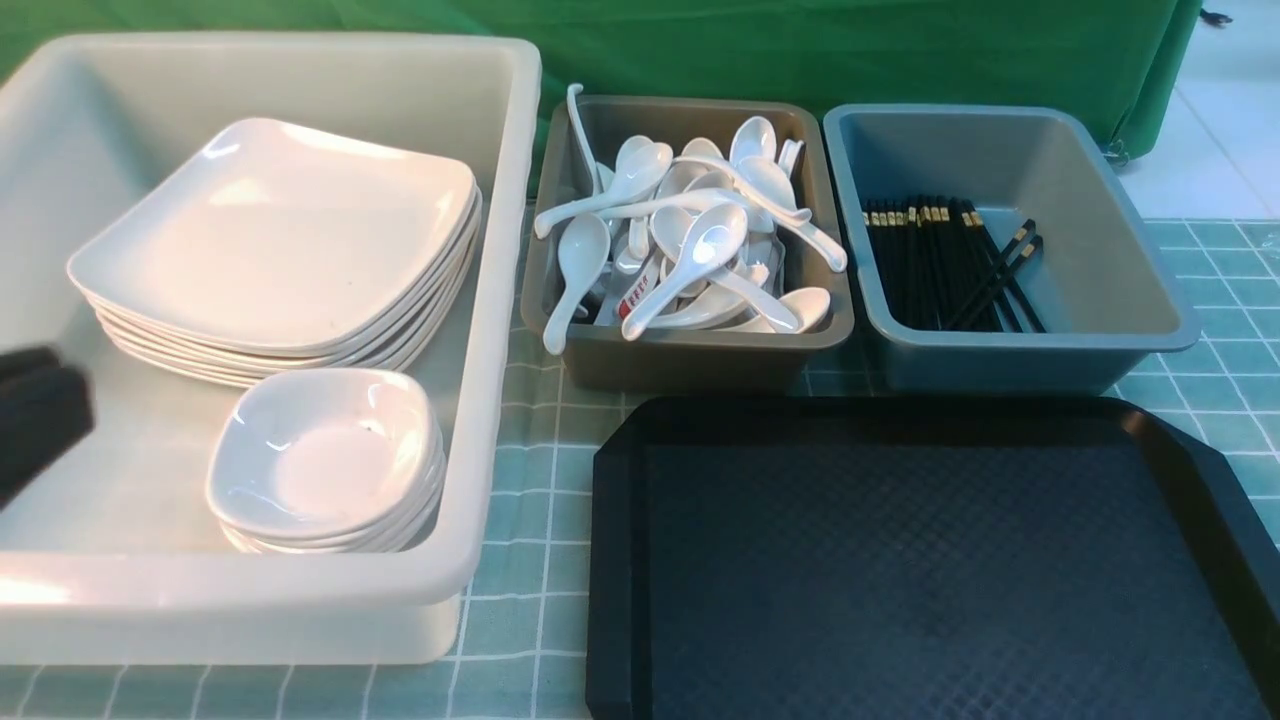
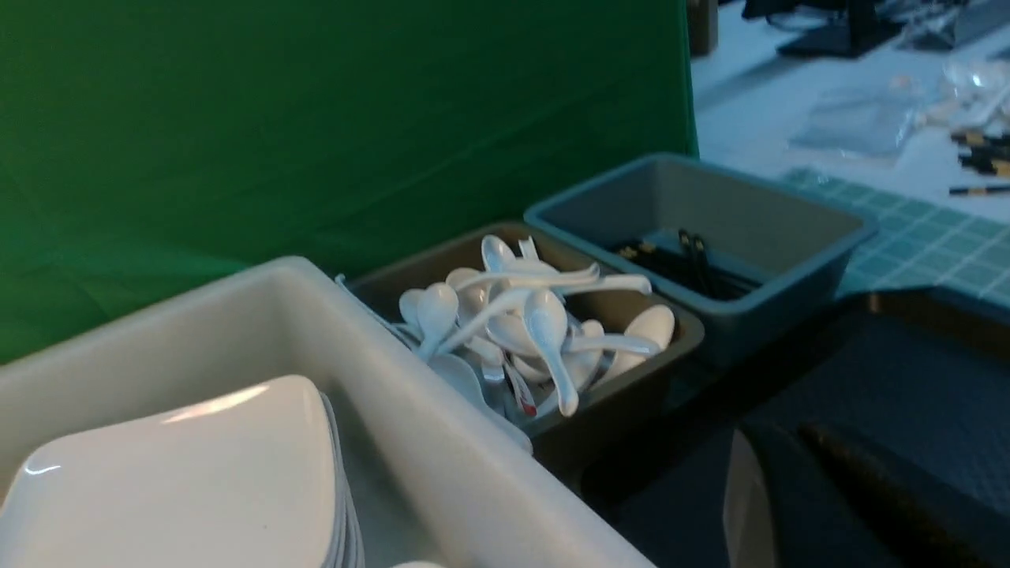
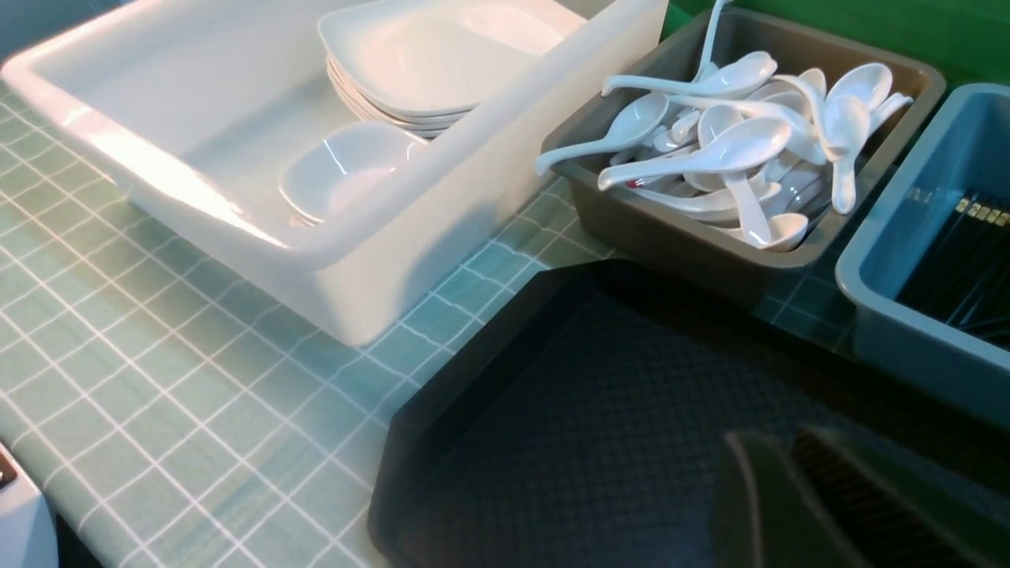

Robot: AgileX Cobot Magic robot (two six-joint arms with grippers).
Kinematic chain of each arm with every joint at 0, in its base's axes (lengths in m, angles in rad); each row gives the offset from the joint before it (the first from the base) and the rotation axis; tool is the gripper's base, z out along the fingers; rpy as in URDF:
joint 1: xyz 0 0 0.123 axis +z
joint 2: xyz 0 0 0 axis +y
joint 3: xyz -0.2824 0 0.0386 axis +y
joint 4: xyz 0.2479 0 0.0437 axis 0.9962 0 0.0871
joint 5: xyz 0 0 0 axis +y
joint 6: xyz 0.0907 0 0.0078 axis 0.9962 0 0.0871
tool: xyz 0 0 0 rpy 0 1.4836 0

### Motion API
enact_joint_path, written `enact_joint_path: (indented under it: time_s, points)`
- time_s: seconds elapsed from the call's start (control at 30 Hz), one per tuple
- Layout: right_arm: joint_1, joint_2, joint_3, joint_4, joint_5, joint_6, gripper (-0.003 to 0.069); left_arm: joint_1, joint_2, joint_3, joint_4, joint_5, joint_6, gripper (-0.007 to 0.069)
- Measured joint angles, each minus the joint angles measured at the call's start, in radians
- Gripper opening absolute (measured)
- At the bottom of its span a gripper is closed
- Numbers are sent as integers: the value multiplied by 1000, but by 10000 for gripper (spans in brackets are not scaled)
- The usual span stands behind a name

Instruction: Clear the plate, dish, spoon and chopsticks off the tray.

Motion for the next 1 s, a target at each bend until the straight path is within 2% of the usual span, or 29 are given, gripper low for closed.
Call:
enact_joint_path:
  time_s: [0.17,0.27,0.7,0.77,0.87,0.93,1.0]
  points:
    - [0,0,0,0,-3,5,90,0,-98,168,-13,-195,0,10]
    - [0,0,0,0,-4,6,90,0,-106,216,-13,-233,0,10]
    - [-3,1,0,0,-5,8,90,0,-105,390,-13,-230,4,13]
    - [-47,-2,0,1,-9,8,90,0,-105,404,-13,-223,4,13]
    - [-205,-26,6,14,-18,-7,50,0,-105,408,-11,-208,4,13]
    - [-304,-52,29,37,-34,-55,25,0,-105,408,-10,-208,5,13]
    - [-448,-98,111,81,-77,-172,17,0,-105,408,-10,-205,8,13]
